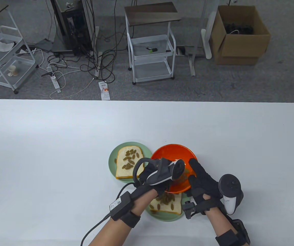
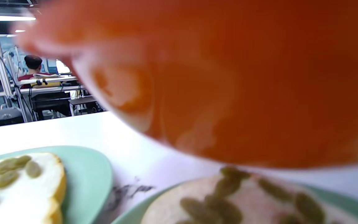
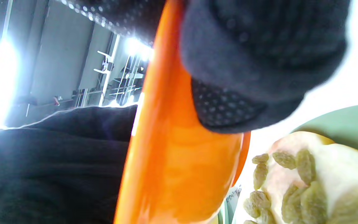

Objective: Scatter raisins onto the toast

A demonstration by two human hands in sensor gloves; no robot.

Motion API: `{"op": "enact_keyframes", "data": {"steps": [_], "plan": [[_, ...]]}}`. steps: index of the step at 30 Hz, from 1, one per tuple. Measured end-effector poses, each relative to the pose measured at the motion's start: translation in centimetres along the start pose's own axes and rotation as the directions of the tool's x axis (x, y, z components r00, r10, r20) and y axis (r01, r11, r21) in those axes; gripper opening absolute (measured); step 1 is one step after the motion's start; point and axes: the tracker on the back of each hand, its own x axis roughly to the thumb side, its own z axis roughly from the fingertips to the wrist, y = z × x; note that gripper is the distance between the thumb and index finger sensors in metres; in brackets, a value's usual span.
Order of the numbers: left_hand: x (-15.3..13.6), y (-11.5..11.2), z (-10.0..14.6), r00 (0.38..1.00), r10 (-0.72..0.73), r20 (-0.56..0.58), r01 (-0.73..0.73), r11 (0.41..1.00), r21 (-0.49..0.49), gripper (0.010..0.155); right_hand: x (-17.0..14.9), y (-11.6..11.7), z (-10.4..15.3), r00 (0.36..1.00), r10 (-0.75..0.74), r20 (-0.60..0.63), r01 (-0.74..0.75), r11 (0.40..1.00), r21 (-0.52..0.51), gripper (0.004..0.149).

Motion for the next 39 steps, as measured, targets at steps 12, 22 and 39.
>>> {"op": "enact_keyframes", "data": {"steps": [12,22,39], "plan": [[-10.3,1.3,-0.4,0.955,0.179,-0.236,-0.161,0.983,0.093,0.044,-2.2,-2.5,-1.9,0.995,-0.034,-0.089,0.026,0.996,-0.09,0.057],[-14.0,-4.4,-2.2,0.929,-0.019,-0.371,-0.1,0.949,-0.299,0.04,-2.7,-3.7,-2.5,0.995,-0.012,-0.1,-0.003,0.989,-0.145,0.057],[-14.4,-4.2,-1.9,0.931,-0.019,-0.366,-0.074,0.969,-0.237,0.041,-2.2,-3.0,-2.2,0.997,-0.002,-0.078,-0.007,0.993,-0.115,0.058]]}}
